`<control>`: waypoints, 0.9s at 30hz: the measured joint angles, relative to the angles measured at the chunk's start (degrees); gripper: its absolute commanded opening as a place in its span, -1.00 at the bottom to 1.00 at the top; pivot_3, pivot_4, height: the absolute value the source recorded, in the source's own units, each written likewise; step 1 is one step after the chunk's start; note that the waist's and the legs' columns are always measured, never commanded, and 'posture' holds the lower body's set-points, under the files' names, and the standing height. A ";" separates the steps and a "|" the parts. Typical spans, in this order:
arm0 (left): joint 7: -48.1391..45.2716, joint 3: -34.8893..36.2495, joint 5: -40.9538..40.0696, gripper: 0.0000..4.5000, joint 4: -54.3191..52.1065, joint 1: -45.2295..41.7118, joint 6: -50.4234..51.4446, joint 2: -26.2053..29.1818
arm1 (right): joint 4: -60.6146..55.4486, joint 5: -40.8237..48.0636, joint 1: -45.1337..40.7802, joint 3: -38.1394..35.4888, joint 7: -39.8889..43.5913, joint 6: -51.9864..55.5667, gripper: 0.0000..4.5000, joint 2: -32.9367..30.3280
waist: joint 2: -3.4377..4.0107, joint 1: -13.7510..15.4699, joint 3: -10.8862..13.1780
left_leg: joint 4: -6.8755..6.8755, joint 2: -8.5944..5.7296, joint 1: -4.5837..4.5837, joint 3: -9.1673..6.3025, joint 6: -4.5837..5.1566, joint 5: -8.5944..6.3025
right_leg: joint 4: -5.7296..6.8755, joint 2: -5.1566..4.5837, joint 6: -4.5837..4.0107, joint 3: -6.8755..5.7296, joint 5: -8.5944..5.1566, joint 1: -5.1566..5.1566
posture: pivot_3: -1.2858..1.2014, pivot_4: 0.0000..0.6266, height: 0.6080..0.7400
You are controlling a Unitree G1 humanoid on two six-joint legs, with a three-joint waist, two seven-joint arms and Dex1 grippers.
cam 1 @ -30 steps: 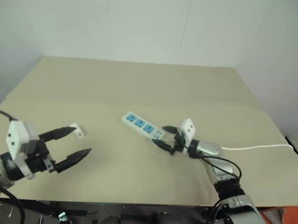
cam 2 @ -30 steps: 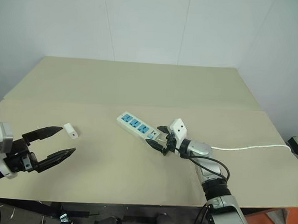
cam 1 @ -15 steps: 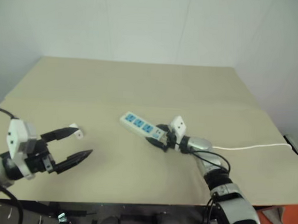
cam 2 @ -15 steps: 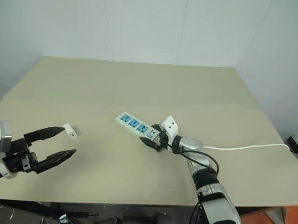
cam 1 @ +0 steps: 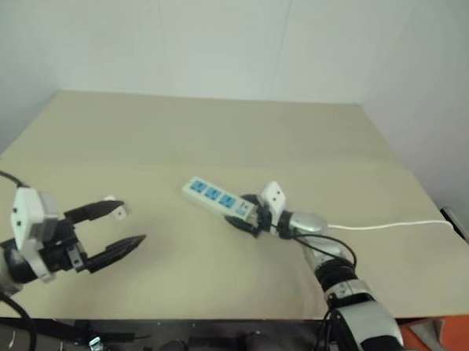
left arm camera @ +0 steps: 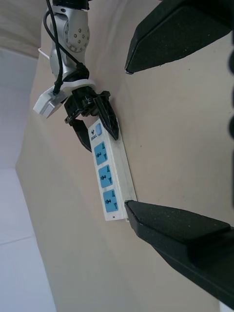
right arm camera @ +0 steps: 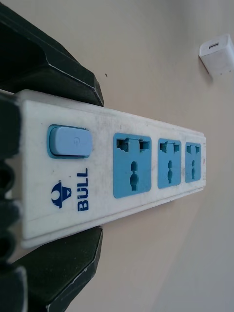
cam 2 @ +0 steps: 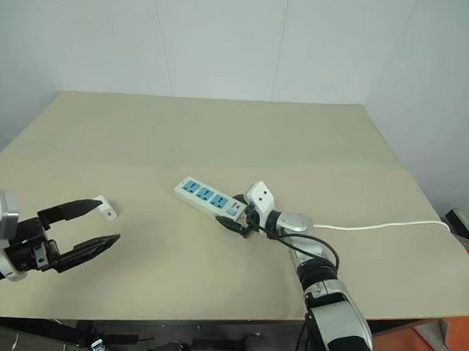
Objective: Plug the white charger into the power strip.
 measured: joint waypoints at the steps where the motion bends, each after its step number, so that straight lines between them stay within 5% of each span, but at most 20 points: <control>1: 0.04 0.00 -0.01 1.00 -0.07 0.04 0.00 0.00 | -0.03 0.07 0.04 -0.15 0.19 0.01 0.98 -0.03 | 0.00 0.00 0.00 | 0.00 0.00 -0.01 0.00 0.00 0.00 | 0.00 0.00 0.00 0.00 0.00 0.00 | 0.03 -0.52 1.00; 27: -0.13 0.05 -0.68 1.00 -0.42 -0.43 -0.02 0.05 | 1.13 1.71 2.19 -3.52 -0.47 0.15 0.98 2.03 | -0.01 -0.39 -0.01 | -0.01 0.04 0.05 -0.01 0.00 0.00 | 0.01 0.04 0.00 0.00 0.00 0.01 | 0.03 -0.52 1.00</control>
